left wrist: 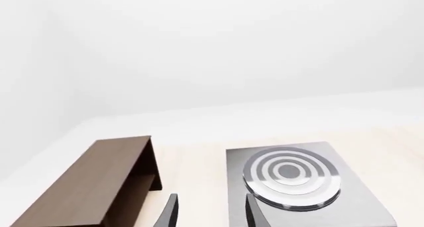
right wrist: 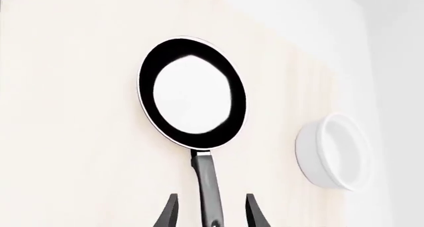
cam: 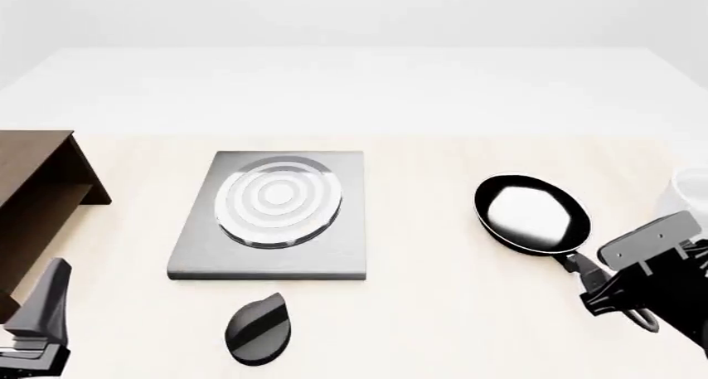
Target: Turn on the stove and put the frying pan on it.
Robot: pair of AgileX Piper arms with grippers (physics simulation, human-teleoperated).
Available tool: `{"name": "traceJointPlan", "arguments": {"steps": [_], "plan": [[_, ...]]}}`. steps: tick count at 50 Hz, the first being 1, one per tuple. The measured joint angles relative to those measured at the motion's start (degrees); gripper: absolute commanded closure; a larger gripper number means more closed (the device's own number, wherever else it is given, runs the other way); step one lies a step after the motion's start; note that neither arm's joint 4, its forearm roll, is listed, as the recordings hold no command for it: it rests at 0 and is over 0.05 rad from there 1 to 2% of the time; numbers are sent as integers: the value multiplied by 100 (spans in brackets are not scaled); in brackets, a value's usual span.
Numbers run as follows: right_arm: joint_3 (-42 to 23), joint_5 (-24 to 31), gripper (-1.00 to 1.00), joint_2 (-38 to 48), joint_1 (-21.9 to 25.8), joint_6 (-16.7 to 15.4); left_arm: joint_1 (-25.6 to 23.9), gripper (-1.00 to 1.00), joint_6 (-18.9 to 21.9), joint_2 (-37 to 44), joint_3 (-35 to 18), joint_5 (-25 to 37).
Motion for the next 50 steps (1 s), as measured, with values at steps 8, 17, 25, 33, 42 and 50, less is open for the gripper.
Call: {"name": "traceJointPlan", "arguments": {"steps": [8, 17, 25, 33, 42, 50], "plan": [[65, -276, -100, 187, -144, -171, 33, -100, 5, 0, -60, 45], [153, -608, -100, 432, -232, -277, 46, -100, -2, -1, -86, 66], [254, -1218, -100, 1047, -301, -297, 48, -100, -4, -1, -109, 89], [325, -1589, -100, 1418, -347, -296, 48, -100, -3, -1, -118, 98], [372, -1810, -100, 1626, -386, -308, 47, -100, -4, -1, -128, 107], [403, -1971, -100, 1769, -436, -336, 44, -100, -2, -1, -151, 129]]}}
